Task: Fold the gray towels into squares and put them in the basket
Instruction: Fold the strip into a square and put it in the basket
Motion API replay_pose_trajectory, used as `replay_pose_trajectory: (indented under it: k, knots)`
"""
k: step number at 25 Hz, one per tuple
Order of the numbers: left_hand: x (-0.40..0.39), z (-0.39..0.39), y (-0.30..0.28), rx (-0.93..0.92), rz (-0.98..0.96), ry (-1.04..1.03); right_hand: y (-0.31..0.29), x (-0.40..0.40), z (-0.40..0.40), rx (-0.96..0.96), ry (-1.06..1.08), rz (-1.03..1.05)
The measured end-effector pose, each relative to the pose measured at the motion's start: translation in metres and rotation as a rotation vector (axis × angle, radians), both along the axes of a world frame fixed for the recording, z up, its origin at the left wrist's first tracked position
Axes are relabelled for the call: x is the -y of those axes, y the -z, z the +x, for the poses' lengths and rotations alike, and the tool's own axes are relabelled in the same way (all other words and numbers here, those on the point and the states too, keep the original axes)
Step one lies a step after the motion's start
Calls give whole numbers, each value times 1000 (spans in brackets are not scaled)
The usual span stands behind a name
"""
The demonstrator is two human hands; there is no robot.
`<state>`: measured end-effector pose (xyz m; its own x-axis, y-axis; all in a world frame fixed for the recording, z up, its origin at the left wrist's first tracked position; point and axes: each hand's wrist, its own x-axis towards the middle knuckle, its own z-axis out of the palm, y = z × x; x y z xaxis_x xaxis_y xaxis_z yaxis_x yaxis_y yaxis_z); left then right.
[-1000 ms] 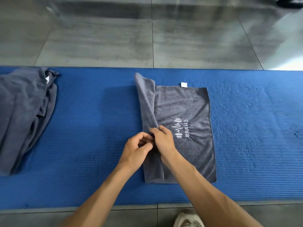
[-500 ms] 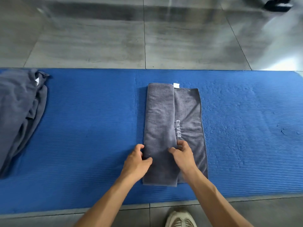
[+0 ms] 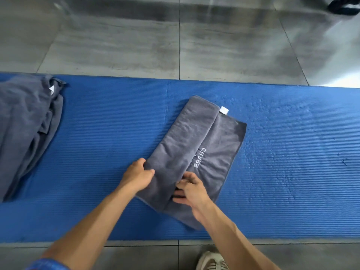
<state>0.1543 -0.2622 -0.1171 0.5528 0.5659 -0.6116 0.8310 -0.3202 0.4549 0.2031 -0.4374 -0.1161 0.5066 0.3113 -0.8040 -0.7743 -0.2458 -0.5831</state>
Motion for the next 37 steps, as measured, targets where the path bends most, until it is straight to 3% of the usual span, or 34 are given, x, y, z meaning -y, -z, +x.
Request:
replay_pose_trajectory:
  k: [3, 6, 10, 12, 14, 15, 18, 22, 24, 28, 31, 37]
  knots:
    - [-60, 5, -12, 24, 252, 77, -12, -34, -25, -20, -198, 90]
    - [-101, 9, -23, 97, 510, 53, -16, -50, -32, 90, -415, 115]
    - [-97, -14, -9, 85, 503, 108, 0, -43, -9, 325, -372, 43]
    - [-71, -34, 7, 146, 541, 246, 12, -25, 14, 734, -394, -124]
    - [-40, -56, 20, 179, 596, 396, 23, 2, 41, 1255, -596, -396]
    - [-28, -70, 26, 206, 600, 476, 28, 19, 52, 1380, -706, -496]
    - [-14, -112, 37, 282, 600, 744, 28, 62, 75, 1420, -912, -703]
    - [-41, -117, 18, 228, 431, 690, 27, 57, 88, 1429, -943, -893]
    - [-48, -108, 4, 189, 318, 675, 23, 37, 97, 1439, -969, -834]
    - [-42, -105, -2, 161, 312, 967, 19, 37, 116, 1561, -1338, -556]
    - [-38, -101, 0, 133, 337, 923, 13, 55, 124, 1604, -1482, -593]
    - [-24, -89, -7, -10, 451, 928, 12, 56, 131, 1685, -1473, -795]
